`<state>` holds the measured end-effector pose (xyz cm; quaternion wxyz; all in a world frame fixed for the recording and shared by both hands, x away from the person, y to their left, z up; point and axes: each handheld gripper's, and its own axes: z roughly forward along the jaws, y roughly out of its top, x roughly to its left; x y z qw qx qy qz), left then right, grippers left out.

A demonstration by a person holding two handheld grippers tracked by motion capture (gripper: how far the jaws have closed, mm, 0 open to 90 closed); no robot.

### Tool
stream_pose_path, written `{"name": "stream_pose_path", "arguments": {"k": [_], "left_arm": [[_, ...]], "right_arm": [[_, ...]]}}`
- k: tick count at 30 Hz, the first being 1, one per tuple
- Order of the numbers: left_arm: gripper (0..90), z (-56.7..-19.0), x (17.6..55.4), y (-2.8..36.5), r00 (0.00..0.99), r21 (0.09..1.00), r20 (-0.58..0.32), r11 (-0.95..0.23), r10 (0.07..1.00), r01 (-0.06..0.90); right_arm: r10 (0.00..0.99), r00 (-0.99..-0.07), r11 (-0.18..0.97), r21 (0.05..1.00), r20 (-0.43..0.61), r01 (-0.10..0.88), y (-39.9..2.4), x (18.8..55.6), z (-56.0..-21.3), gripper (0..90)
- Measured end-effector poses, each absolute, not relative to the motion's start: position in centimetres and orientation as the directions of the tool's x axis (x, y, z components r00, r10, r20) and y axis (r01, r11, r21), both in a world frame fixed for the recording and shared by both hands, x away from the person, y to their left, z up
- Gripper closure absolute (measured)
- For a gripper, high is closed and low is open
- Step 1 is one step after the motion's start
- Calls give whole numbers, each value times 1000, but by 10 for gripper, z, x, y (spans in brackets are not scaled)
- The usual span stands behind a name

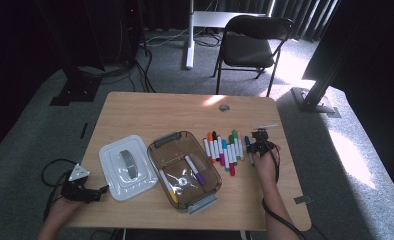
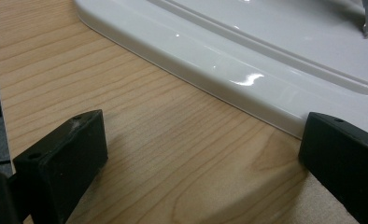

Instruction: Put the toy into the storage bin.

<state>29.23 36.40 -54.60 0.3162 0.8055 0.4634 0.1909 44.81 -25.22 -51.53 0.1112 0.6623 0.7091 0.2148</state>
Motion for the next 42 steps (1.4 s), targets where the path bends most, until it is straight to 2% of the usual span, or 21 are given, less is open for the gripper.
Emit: {"name": "stream_pose_path", "arguments": {"k": [12,24,42], "left_arm": [[17,-546,292,364,498,686,15,-371,867,626],[17,-546,292,364,498,686,14,-370,867,626],[17,-546,292,364,497,687,14,-369,868,626]], "right_arm": [[979,-82,-21,497,186,867,-261,431,-483,766],[956,-197,40,568,218,822,-231,406,-433,766],[897,-372,145,638,238,756,-180,379,-384,767]]}}
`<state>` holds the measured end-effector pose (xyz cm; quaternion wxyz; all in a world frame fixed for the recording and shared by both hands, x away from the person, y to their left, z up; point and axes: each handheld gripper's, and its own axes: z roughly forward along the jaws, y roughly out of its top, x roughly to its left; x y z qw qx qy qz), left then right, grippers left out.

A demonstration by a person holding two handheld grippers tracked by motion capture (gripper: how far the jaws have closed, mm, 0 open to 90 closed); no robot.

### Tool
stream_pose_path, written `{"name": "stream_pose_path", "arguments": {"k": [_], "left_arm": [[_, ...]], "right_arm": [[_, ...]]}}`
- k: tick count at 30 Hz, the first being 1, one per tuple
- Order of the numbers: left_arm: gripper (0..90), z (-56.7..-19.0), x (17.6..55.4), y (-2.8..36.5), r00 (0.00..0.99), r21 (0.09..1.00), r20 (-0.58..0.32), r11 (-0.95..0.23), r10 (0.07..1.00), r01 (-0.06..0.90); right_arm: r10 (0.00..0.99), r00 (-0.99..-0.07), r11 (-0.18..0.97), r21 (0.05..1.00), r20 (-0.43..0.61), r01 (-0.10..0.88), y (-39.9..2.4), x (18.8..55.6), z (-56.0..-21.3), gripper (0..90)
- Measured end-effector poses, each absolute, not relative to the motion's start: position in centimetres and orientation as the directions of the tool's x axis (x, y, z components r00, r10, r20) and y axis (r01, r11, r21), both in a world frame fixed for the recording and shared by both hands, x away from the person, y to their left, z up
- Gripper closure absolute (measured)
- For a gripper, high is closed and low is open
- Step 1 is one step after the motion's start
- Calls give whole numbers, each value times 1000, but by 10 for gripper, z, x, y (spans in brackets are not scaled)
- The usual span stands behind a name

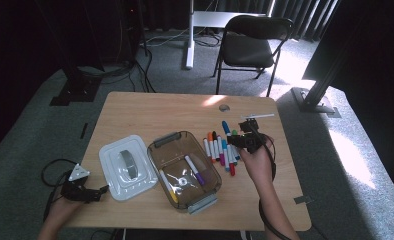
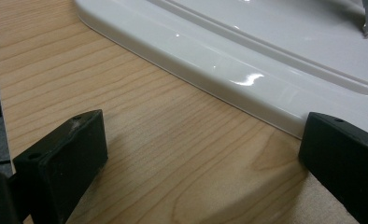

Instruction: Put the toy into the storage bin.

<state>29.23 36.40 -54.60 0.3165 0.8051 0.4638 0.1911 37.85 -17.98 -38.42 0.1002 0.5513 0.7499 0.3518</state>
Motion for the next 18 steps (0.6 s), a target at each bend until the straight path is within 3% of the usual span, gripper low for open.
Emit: {"name": "stream_pose_path", "arguments": {"k": [18], "left_arm": [[17,-546,292,364,498,687,15,-371,867,625]], "right_arm": [[798,-545,259,670,257,696,-108,357,-367,766]]}}
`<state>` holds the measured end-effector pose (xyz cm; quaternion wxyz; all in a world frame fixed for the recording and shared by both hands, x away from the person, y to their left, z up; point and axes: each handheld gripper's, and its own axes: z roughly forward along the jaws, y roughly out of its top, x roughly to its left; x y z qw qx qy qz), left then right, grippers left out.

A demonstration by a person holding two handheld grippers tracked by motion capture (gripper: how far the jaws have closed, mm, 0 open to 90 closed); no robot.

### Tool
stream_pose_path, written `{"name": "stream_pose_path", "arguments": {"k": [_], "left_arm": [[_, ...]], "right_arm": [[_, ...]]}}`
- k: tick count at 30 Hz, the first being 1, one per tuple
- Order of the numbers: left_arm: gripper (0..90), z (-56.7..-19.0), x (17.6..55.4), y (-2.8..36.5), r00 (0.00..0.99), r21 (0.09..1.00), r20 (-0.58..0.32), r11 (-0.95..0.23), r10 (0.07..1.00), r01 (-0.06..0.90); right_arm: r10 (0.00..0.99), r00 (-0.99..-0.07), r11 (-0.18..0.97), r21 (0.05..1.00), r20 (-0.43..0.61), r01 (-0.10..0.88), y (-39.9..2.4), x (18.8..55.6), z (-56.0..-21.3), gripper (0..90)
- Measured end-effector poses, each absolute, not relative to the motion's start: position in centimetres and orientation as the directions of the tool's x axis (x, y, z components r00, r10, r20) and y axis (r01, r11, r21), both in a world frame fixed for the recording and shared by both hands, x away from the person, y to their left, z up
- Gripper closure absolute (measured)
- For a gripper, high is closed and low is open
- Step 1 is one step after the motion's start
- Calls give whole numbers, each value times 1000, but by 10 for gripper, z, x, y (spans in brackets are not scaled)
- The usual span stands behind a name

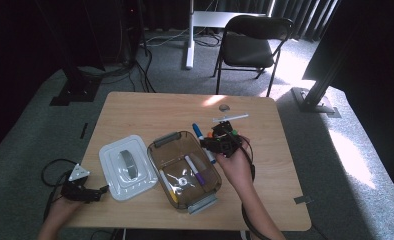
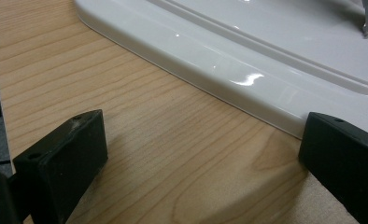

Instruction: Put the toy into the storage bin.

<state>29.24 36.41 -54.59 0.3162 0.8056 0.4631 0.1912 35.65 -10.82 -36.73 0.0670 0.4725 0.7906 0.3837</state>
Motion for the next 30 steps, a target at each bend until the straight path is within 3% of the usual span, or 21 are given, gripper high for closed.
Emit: {"name": "stream_pose_path", "arguments": {"k": [30], "left_arm": [[17,-546,292,364,500,687,15,-372,866,624]], "right_arm": [[787,-585,440,483,198,757,-44,376,-434,766]]}}
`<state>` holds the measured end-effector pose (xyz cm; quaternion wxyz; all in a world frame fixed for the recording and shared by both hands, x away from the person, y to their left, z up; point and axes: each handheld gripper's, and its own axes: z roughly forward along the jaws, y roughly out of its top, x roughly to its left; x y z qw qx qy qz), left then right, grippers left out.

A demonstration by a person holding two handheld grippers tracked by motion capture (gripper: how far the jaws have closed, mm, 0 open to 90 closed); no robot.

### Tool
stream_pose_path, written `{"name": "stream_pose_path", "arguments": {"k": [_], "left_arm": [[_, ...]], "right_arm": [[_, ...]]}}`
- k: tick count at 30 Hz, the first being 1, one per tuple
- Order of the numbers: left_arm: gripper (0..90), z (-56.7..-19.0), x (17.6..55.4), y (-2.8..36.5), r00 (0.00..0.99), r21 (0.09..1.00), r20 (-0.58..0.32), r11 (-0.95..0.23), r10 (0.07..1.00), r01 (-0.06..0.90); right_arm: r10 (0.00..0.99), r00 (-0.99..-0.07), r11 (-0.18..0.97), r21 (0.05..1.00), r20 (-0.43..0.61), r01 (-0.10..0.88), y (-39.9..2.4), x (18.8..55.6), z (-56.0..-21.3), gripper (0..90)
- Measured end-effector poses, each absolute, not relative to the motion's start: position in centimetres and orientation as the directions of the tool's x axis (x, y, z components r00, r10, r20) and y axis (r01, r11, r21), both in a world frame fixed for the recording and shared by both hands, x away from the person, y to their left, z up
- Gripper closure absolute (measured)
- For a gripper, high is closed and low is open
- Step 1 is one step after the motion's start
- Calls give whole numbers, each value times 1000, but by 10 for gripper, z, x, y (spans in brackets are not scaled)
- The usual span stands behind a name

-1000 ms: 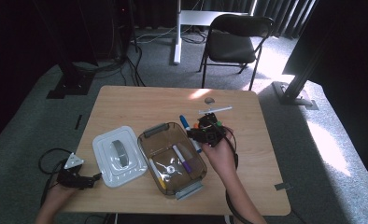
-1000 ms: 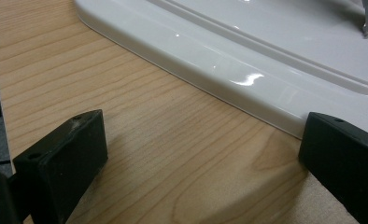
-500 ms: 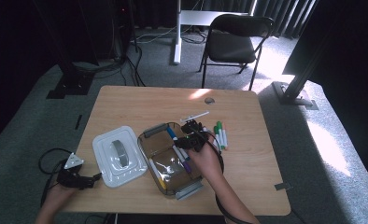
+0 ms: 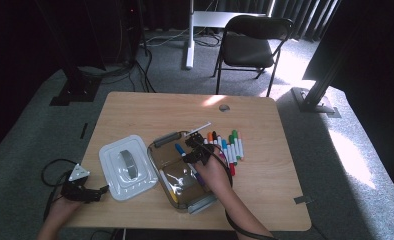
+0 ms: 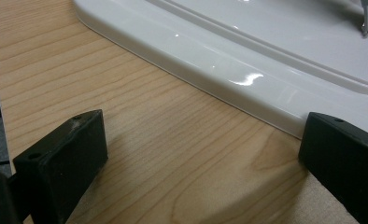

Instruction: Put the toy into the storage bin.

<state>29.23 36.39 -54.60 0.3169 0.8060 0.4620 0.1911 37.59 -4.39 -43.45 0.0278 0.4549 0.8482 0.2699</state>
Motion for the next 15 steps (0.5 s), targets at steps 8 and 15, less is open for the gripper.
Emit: {"name": "stream_pose_path", "arguments": {"k": [8,15], "left_arm": [[17,-546,292,364,501,687,17,-374,866,623],[17,-546,292,364,500,687,14,-372,866,625]], "right_arm": [[770,-608,490,432,193,758,-27,380,-442,766],[747,-640,549,376,180,747,-10,378,-451,766]]}}
